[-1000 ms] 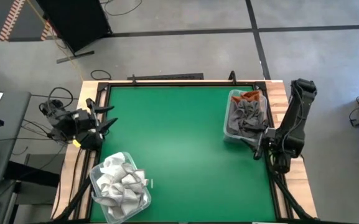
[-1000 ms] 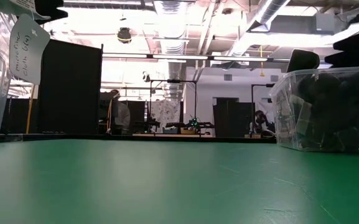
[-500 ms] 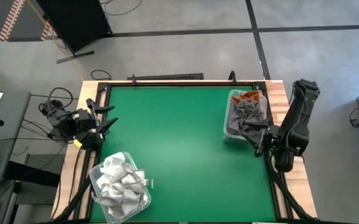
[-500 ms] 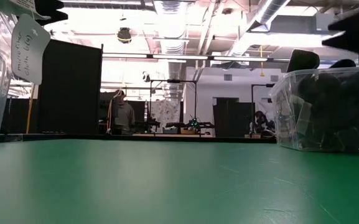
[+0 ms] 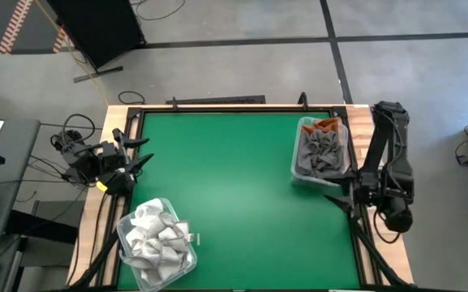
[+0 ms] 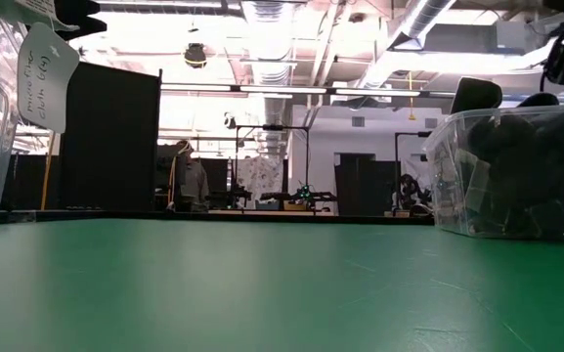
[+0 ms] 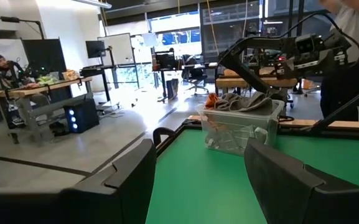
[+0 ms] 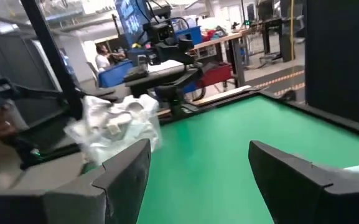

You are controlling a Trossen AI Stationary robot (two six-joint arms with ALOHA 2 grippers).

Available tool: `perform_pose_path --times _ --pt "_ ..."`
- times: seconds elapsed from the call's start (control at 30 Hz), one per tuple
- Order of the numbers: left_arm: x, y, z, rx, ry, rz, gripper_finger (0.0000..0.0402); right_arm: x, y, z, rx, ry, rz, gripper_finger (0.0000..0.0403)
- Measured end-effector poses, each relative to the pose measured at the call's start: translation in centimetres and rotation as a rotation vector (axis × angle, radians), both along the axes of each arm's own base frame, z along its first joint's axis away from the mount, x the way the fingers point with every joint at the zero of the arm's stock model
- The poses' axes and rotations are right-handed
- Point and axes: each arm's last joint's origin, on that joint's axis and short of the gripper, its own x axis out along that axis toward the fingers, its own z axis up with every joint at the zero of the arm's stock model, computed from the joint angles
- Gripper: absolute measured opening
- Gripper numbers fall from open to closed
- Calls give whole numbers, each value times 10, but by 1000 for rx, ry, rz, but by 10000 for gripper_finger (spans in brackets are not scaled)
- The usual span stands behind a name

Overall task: Sort towels by color in basket
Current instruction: Return to Home Position

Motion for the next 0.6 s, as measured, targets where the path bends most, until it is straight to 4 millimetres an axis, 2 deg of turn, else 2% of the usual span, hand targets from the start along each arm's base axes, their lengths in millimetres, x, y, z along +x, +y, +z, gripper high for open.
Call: perform_pose_path --times 0.17,0.33,0.5,0.6 --pt "0 0 0 -2 -1 0 233 4 11 2 75 -4 -2 301" --pt "0 0 0 -3 -1 1 233 11 29 7 172 47 75 301" --pt "0 0 0 -3 0 2 233 31 48 29 200 50 241 301" --pt "0 0 0 0 3 2 233 46 55 43 109 -25 377 301"
